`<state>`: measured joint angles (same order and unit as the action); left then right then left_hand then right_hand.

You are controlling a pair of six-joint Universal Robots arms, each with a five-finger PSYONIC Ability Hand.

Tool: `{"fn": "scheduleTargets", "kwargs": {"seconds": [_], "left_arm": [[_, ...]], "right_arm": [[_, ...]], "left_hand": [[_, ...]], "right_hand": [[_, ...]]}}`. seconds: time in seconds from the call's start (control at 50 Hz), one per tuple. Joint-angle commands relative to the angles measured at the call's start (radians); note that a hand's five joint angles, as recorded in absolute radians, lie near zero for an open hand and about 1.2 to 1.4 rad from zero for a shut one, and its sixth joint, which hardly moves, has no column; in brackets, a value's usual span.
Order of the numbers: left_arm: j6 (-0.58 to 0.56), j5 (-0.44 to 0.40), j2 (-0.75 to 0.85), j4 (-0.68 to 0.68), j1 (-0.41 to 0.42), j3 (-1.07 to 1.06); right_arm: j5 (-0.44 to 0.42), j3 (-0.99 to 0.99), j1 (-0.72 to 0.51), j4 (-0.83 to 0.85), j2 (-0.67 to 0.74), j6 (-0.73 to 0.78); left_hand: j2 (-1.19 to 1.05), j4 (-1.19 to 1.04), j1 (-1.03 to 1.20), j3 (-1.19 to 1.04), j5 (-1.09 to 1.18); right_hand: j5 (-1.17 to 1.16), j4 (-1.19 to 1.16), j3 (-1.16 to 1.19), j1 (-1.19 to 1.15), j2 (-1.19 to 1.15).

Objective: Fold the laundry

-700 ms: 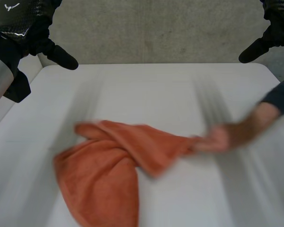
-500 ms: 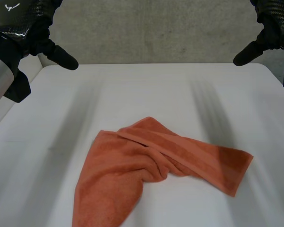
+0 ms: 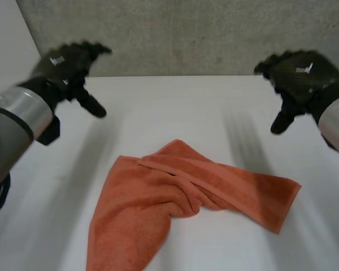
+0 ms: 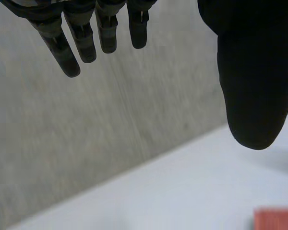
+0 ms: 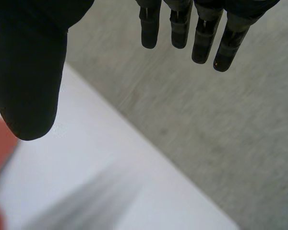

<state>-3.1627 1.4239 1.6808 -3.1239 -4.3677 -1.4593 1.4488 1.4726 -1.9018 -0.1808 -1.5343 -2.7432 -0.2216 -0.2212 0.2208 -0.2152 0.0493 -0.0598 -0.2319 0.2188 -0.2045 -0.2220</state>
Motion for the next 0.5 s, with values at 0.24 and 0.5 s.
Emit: {"fn": "scheduleTargets", "kwargs": {"seconds": [0.24,0.5], "left_arm": [[-0.149,0.067,0.387,0.044,0.089,-0.023],[-0.151,0.09,0.441,-0.021,0.114,-0.018]], "right_arm": [[-0.007,0.035,-0.169,0.07,0.368,-0.24],[0.053,-0.014,-0.215,0.303,0.542,-0.282]], "left_hand": [[-0.109,-0.11,0.11,-0.116,0.107],[-0.192,-0.192,0.192,-0.198,0.189]], "right_hand": [[-0.082,-0.085,0.098,-0.112,-0.095],[-1.162,-1.164,1.178,-1.192,-1.174]]}}
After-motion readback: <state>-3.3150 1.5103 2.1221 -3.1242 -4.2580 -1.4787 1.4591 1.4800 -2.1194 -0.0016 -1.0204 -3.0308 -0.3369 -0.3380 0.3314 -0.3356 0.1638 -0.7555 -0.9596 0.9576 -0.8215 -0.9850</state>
